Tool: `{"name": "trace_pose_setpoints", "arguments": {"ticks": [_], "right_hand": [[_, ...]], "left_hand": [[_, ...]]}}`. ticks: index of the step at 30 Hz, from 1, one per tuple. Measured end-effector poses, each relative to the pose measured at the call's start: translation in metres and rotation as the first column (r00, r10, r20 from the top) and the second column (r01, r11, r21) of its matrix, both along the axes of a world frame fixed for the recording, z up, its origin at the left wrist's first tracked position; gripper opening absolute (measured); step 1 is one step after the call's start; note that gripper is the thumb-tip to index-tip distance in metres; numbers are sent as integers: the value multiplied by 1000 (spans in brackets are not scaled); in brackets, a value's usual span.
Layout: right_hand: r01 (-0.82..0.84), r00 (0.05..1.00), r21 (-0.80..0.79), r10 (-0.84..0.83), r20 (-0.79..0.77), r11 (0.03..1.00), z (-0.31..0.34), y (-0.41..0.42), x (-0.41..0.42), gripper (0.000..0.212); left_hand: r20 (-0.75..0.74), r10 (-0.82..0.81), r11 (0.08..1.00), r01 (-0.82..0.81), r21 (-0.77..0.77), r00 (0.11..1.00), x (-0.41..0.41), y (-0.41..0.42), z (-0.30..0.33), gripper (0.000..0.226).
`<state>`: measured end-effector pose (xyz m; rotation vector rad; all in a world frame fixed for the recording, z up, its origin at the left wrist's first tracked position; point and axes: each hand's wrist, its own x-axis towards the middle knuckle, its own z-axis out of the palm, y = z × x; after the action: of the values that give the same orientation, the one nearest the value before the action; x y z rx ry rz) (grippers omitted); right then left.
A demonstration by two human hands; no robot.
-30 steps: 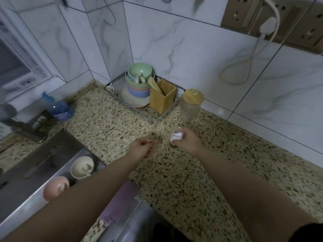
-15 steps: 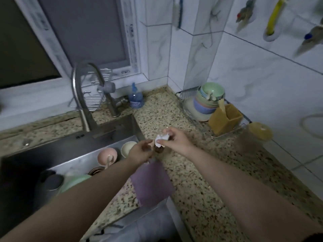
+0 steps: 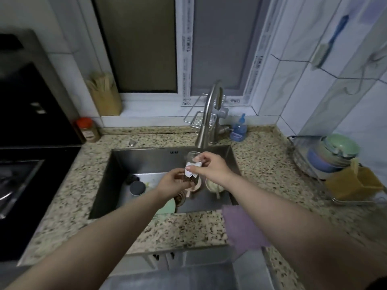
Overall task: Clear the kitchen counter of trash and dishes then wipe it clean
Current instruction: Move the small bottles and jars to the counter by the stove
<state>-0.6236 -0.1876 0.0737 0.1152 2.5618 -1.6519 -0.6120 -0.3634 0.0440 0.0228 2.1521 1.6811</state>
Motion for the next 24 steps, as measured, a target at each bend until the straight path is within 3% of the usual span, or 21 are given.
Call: {"name": "trace_pose_setpoints", "arguments": {"ticks": [5,14,20,24], "right_hand": [[-55,998,-48,55,2,997,13,-109,-1,35],[-236,972,-85,237,-7,968,9,-320,5,48],[-450,893,-34,449,-28,893,23,-429,17,34],[-538,843,-53,539,-4,841,18,-490,20,43]], "left_hand": [[-88,129,991,-126,37,988,13,-102,0,39],[-152,384,923,-375,82,911,64,-299,11,28],[-137,500,866,-495,73,855,97,-403,17,32],[-127,614,789,-612,55,779,114,-450,15,30]]}}
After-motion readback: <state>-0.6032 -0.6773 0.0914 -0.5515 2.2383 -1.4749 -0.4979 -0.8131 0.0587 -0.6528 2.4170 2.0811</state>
